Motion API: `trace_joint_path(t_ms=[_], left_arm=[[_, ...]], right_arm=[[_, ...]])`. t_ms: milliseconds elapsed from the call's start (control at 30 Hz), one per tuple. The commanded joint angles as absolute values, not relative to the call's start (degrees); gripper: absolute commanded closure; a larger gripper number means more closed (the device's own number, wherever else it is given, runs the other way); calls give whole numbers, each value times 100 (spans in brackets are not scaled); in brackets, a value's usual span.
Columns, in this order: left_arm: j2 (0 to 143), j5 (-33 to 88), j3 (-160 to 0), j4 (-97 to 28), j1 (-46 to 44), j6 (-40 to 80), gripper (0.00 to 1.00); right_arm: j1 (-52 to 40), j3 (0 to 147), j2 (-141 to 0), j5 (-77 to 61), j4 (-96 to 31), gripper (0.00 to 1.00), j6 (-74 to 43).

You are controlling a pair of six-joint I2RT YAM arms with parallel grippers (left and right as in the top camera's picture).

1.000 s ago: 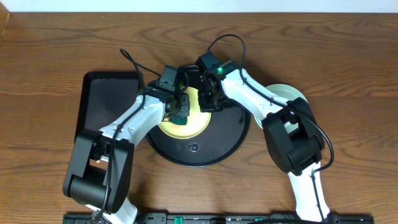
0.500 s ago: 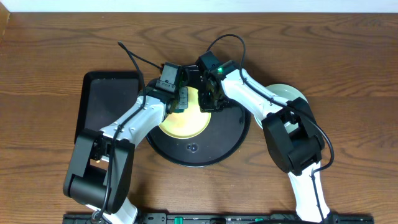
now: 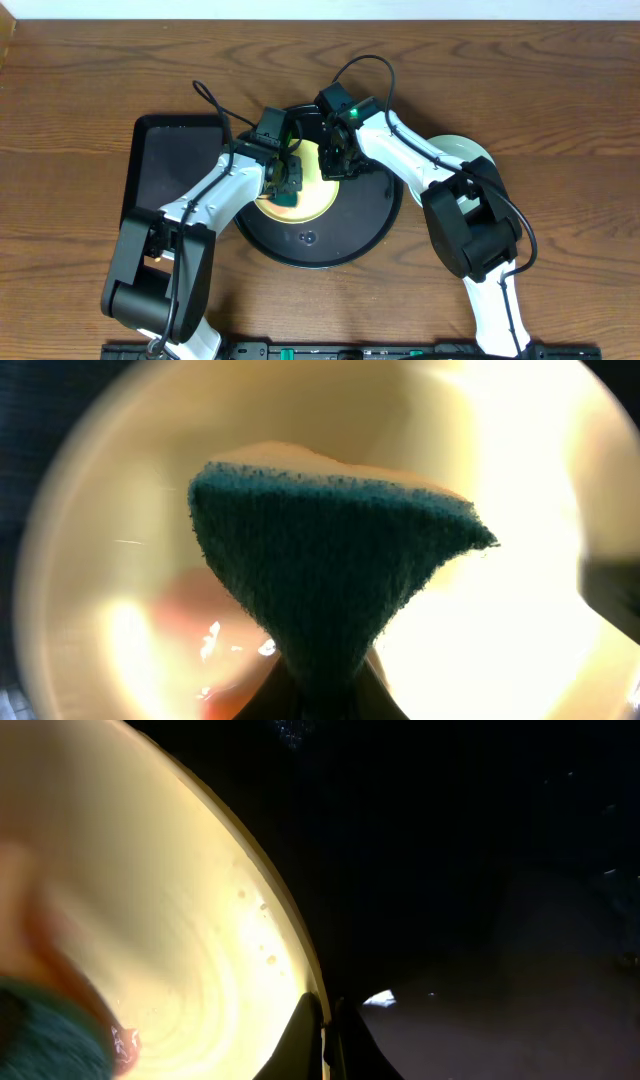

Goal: Clean dirty plates on tray and stack at the side
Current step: 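Scrub the yellow plate held by right gripper with the sponge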

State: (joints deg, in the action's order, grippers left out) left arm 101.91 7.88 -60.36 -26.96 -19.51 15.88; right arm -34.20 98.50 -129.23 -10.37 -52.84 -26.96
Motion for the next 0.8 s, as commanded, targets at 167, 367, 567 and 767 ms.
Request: trace_joint_path(t_ms=[167, 367, 567, 767], left_arm=[[10287, 1229, -5979, -2187, -1964, 1205, 92], [10287, -128, -5979, -1459, -1964, 1304, 92], [10269, -1253, -6049, -1406, -1964, 1468, 92], [9924, -1245, -6694, -2687, -1951, 1717, 92]], right_arm=[[-3483, 9561, -13240, -947, -5374, 99, -2650], [-3483, 9561, -13240, -947, -5378, 99, -2650], [-3483, 9561, -13240, -947, -5378, 99, -2650], [-3483, 9561, -13240, -947, -5376, 99, -2650]])
